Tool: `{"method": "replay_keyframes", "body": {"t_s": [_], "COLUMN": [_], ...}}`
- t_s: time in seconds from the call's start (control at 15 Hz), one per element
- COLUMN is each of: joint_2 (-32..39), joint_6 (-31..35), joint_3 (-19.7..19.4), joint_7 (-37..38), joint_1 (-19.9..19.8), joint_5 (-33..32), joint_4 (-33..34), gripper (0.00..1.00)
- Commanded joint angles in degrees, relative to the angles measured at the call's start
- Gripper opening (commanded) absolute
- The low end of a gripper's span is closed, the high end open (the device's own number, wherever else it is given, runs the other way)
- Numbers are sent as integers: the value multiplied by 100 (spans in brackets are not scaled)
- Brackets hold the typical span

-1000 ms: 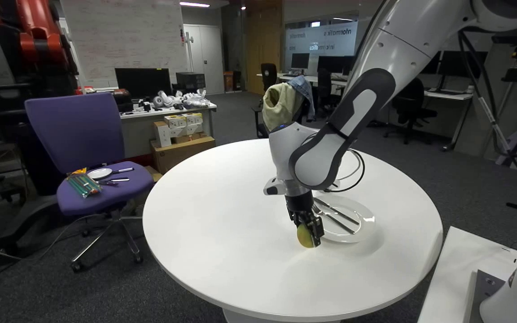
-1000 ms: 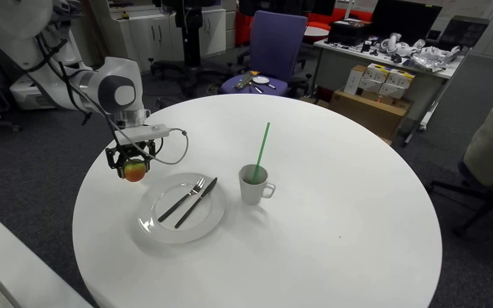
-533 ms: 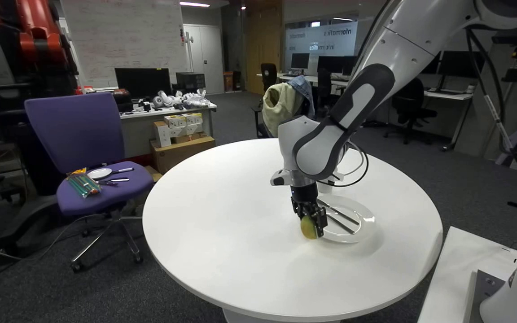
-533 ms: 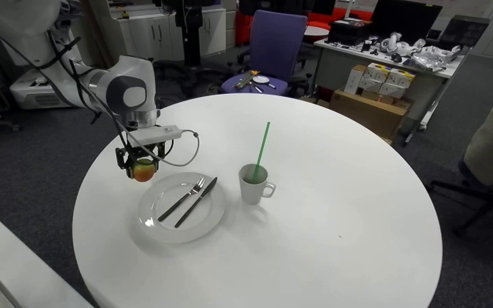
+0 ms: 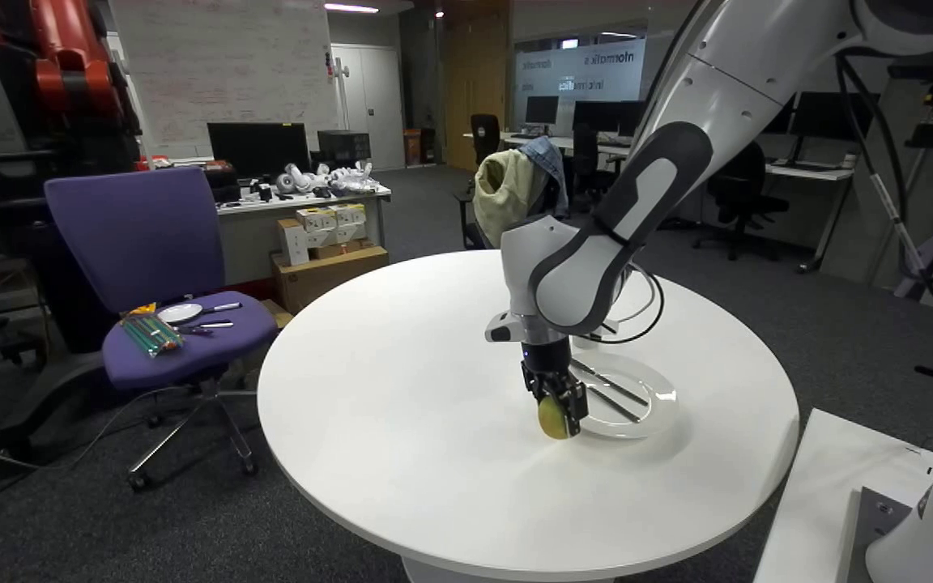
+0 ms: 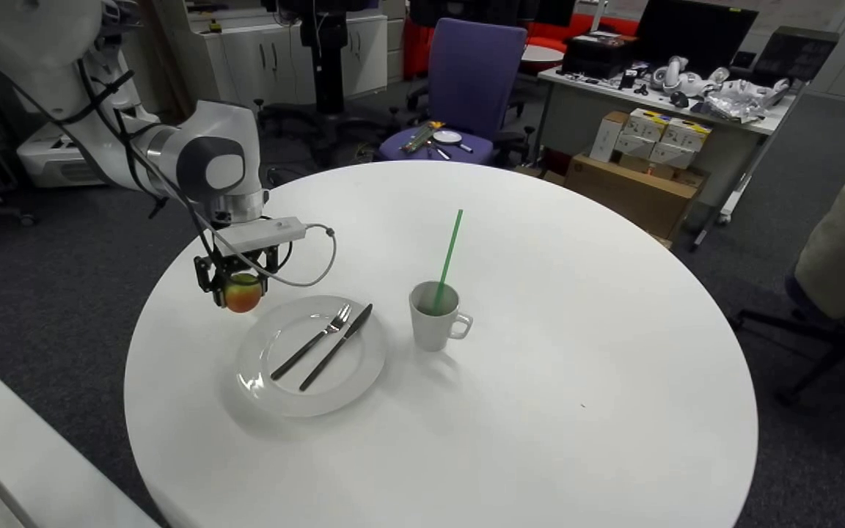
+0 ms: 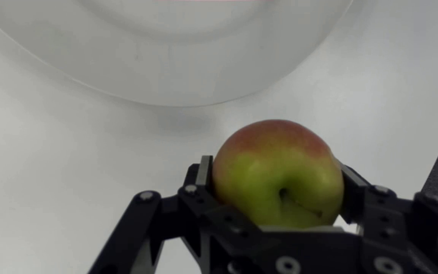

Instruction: Move the apple

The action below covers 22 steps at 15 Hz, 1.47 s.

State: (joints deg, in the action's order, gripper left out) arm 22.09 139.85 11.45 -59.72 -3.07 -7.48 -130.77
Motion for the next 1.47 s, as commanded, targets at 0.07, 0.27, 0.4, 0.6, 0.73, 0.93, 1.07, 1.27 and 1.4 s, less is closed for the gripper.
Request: {"method": "replay_keyframes", "body": {"t_s": [0.07,0.27,0.4,0.6,0.73,0.93,1.07,1.27,1.4], "joint_2": [-63,15,54,59,62,68,70,79,82], "joint_6": [209,205,209,177,169,168,168,155,143], "joint_3": [-80,-96,-116,-124,-127,-155,-181,-224,-244], "joint_7": [14,25,41,47,53,99,127,179,204], "joint_1": [114,134,157,162,160,174,188,211,219], "joint_5": [29,-8,-58,-74,-67,-91,-124,-170,-188], "joint_4": [-149,-125,-124,-117,-117,-119,-122,-116,-115], "gripper": [50,50,50,50,50,50,50,50,50]}}
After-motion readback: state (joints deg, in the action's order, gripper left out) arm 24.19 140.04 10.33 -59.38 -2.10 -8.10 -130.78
